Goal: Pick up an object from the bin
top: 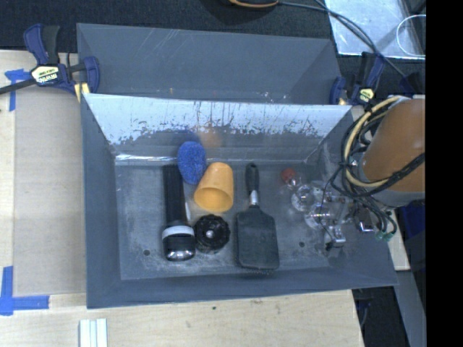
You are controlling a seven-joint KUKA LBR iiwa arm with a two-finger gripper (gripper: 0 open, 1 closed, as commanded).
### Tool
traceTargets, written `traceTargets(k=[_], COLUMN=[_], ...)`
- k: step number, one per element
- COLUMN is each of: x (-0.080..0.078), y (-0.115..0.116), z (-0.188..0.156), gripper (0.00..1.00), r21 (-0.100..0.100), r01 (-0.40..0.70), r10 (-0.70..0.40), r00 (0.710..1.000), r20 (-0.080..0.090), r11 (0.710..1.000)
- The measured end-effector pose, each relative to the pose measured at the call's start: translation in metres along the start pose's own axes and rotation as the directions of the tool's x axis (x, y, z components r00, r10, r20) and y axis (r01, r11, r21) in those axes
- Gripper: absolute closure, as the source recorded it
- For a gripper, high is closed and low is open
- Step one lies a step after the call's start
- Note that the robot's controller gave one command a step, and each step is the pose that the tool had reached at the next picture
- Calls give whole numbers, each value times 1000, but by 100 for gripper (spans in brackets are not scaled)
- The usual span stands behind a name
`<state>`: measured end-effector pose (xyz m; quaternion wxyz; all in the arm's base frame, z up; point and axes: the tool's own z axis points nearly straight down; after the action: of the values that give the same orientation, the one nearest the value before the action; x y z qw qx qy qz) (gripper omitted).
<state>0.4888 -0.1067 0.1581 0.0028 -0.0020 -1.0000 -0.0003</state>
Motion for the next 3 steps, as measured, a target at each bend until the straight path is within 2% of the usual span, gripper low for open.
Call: traceTargets(k=[1,2,3], x=[-2,-12,-8], y=[0,73,74], z=[-4,30,22], gripper=[0,0,0], r21=[1,-3,4], r01=[4,633,567], r10=[-4,-633,-567], r00=[1000,774,824], r20=[8,-1,3], r11=[1000,774,824])
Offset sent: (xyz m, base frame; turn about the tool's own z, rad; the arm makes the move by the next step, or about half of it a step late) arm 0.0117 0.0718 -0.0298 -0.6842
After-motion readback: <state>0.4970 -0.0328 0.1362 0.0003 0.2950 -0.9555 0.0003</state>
